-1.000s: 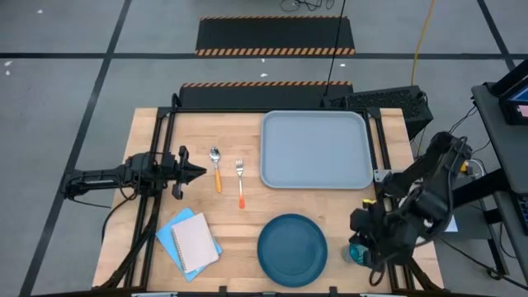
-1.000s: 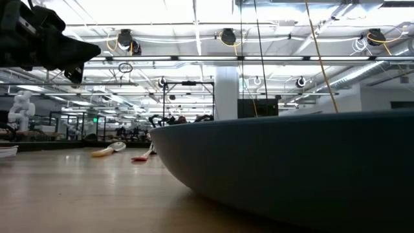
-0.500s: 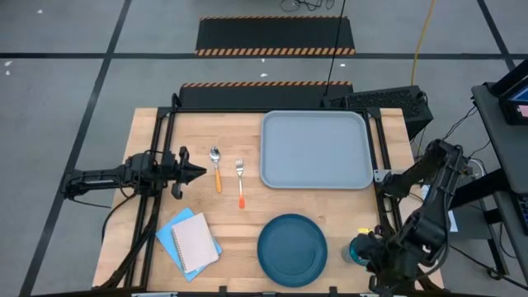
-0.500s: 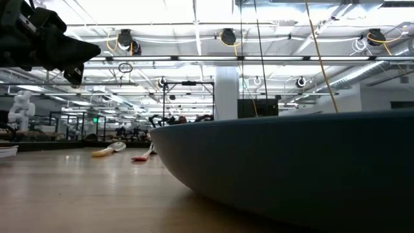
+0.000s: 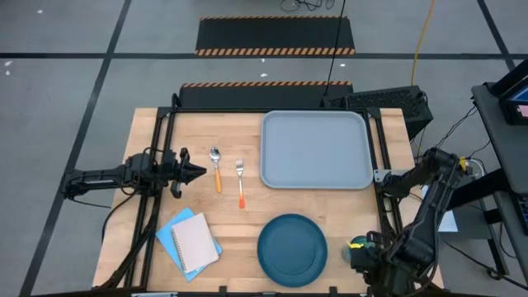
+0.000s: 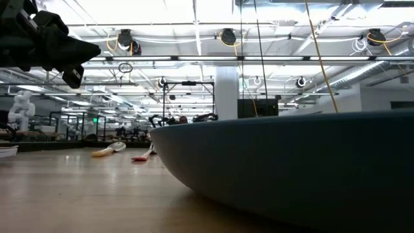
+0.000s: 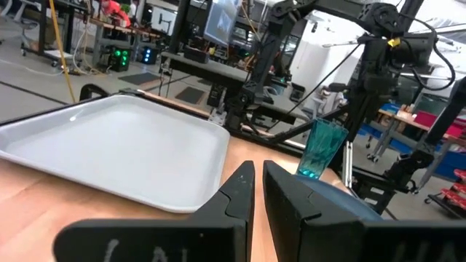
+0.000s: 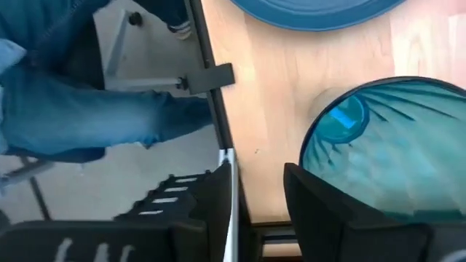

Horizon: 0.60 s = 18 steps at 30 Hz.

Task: Pick and place plate/cup/fork/spoon on tray
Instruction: Put the blue glass on the gray tray

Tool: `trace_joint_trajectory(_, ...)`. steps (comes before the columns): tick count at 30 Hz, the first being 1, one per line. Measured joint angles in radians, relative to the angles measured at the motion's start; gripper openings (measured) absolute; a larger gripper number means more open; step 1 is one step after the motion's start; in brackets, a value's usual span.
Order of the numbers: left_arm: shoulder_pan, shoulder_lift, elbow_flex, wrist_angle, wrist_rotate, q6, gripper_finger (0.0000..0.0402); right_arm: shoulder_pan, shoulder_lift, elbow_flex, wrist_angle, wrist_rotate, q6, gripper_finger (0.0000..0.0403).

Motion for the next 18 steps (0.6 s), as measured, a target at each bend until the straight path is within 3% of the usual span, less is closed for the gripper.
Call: trace_joint_trajectory(18,0.0,0.0,0.0,0.0,0.0,0.004,0.0033,0.002,0.035,-0.011,-0.096,0.01,-0.061,0.0121)
